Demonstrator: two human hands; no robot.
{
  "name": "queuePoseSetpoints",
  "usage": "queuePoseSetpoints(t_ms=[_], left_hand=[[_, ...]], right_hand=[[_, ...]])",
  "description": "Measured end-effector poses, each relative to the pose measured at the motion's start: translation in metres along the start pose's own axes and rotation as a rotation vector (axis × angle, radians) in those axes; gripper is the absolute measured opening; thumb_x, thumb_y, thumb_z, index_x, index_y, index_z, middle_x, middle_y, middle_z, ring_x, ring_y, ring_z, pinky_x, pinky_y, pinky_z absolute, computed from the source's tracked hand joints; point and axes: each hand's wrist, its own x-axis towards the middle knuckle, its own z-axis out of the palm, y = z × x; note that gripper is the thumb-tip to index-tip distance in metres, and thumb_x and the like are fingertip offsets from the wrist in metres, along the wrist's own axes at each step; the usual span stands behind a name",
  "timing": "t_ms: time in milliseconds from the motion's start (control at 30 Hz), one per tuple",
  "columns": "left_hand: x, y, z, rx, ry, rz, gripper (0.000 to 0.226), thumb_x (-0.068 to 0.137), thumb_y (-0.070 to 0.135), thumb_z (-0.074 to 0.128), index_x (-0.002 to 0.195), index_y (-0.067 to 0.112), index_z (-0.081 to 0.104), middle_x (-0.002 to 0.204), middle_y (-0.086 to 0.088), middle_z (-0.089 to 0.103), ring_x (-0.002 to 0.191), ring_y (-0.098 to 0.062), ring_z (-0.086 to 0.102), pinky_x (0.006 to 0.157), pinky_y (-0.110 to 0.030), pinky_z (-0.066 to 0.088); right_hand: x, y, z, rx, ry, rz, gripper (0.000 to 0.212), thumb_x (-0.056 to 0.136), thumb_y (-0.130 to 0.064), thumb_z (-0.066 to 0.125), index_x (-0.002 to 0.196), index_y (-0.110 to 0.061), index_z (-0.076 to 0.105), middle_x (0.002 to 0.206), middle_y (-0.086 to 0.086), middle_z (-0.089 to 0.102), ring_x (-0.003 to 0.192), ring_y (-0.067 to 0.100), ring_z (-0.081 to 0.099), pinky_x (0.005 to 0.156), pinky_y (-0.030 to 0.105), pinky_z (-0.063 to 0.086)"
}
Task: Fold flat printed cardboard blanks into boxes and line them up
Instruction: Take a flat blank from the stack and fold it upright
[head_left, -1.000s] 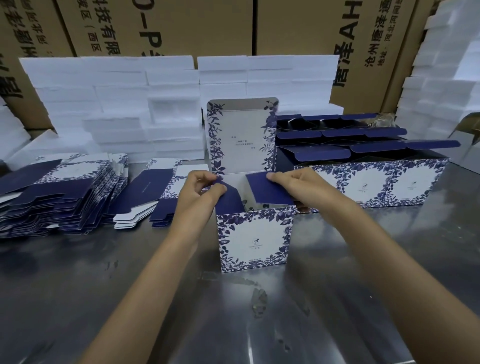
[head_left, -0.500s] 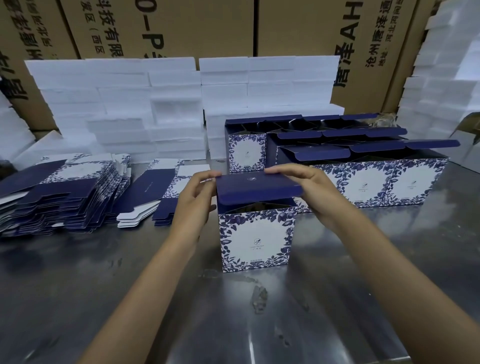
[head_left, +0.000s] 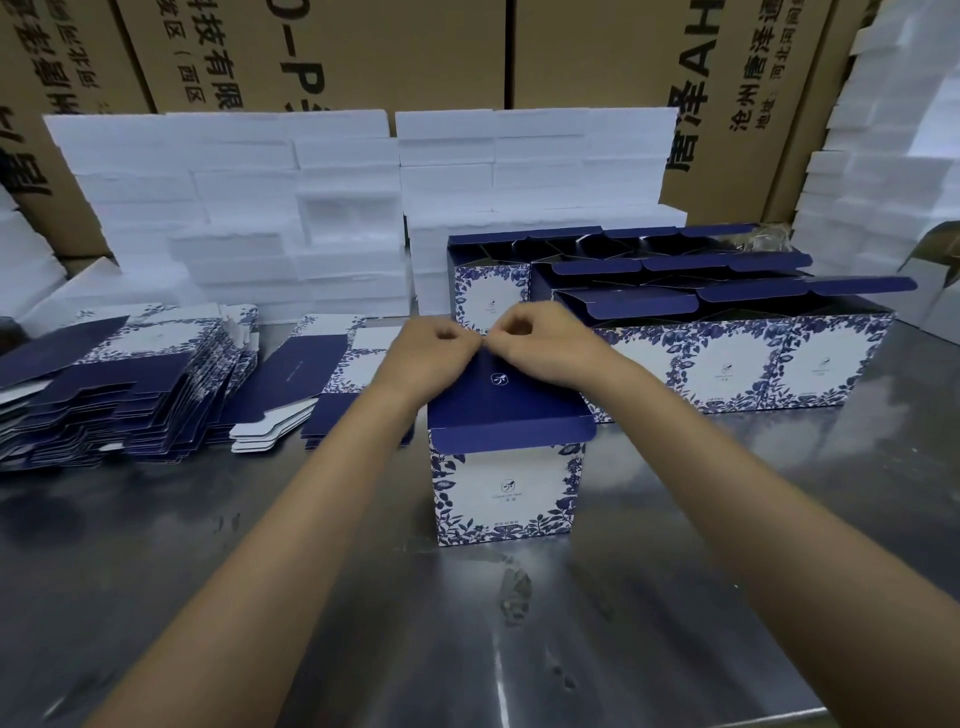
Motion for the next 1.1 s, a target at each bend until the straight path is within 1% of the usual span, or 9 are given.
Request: queuePoseSetpoints(t_ms=[67,200,333,500,633,733,900,1000,1100], left_hand=[[0.0,-0.003,0.004,0.009,-0.003,-0.007,0.025,0.097,0.021,0.056,0.076,0.017,0.067,0.072,-0.001,0.061,0.06,-0.012,0.049,0.05,-0.019,0.037],[0.0,-0.002,0.005,0.003,-0.009,-0.035,0.031,0.1,0.027,0.059,0.071,0.02,0.066,0.074,0.007,0.065,0.066,-0.01,0.059,0.056,-0.017,0.046],[-0.003,-0.003,0.004,0.035,0.067,-0.051,0.032,0.1,0.027,0.057,0.088,0.001,0.071,0.081,-0.005,0.069,0.083,-0.029,0.064,0.076,-0.034,0.052],[-0.004,-0.002,0.004,0.137,0.099,-0.087,0.033,0.101,0.033,0.054,0.083,0.006,0.061,0.086,-0.013,0.067,0.091,-0.036,0.063,0.087,-0.04,0.051],[-0.006,-0.003,0.003,0.156,0.104,-0.103,0.043,0.1,0.039,0.055,0.064,0.018,0.045,0.068,-0.003,0.055,0.079,-0.033,0.056,0.082,-0.04,0.047],[-0.007,-0.004,0.003,0.19,0.141,-0.109,0.048,0.102,0.035,0.052,0.059,0.019,0.04,0.081,-0.007,0.064,0.087,-0.044,0.059,0.064,-0.033,0.036],[-0.008,-0.003,0.006,0.188,0.179,-0.057,0.029,0.102,0.028,0.052,0.075,0.019,0.054,0.099,-0.008,0.069,0.09,-0.031,0.058,0.072,-0.03,0.034],[-0.017,-0.002,0.0,0.108,0.302,0.118,0.005,0.098,0.023,0.058,0.095,0.021,0.06,0.107,0.005,0.065,0.098,-0.015,0.055,0.08,-0.026,0.037],[-0.034,0.002,-0.013,0.023,0.306,0.294,0.001,0.095,0.023,0.063,0.094,0.024,0.063,0.104,0.009,0.067,0.102,-0.008,0.058,0.078,-0.012,0.037]], right_hand=[[0.002,0.002,0.006,-0.029,0.001,0.001,0.024,0.096,-0.027,0.062,0.091,-0.005,0.07,0.09,0.007,0.071,0.083,0.013,0.058,0.079,0.035,0.052],[0.002,0.007,0.006,-0.045,-0.044,0.013,0.01,0.099,-0.019,0.056,0.091,-0.018,0.061,0.088,-0.01,0.061,0.088,0.014,0.058,0.068,0.025,0.045],[-0.001,0.006,0.004,-0.034,-0.03,0.016,0.014,0.1,-0.02,0.053,0.094,-0.012,0.062,0.094,-0.002,0.065,0.093,0.018,0.059,0.076,0.031,0.046],[-0.008,0.002,0.004,-0.123,-0.031,0.024,0.015,0.102,-0.016,0.044,0.087,-0.013,0.046,0.085,0.009,0.049,0.079,0.019,0.043,0.067,0.033,0.031],[-0.011,0.005,0.002,-0.075,-0.006,0.044,0.02,0.103,-0.015,0.044,0.087,-0.007,0.052,0.084,0.016,0.05,0.077,0.014,0.047,0.065,0.029,0.035],[-0.012,0.009,0.0,-0.038,-0.009,0.103,0.023,0.108,-0.019,0.04,0.095,-0.005,0.054,0.085,-0.009,0.052,0.086,0.013,0.049,0.061,0.023,0.035],[-0.017,0.006,0.0,-0.144,0.091,0.063,0.021,0.104,-0.018,0.046,0.1,-0.003,0.061,0.12,0.004,0.064,0.11,0.023,0.056,0.091,0.036,0.046],[-0.028,-0.002,-0.004,-0.371,0.313,-0.174,0.012,0.101,-0.018,0.051,0.101,-0.01,0.06,0.109,0.005,0.057,0.107,0.025,0.05,0.094,0.043,0.042],[-0.045,-0.012,-0.013,-0.3,0.364,-0.364,0.006,0.098,-0.017,0.055,0.095,-0.014,0.059,0.097,-0.001,0.057,0.095,0.021,0.051,0.084,0.037,0.042]])
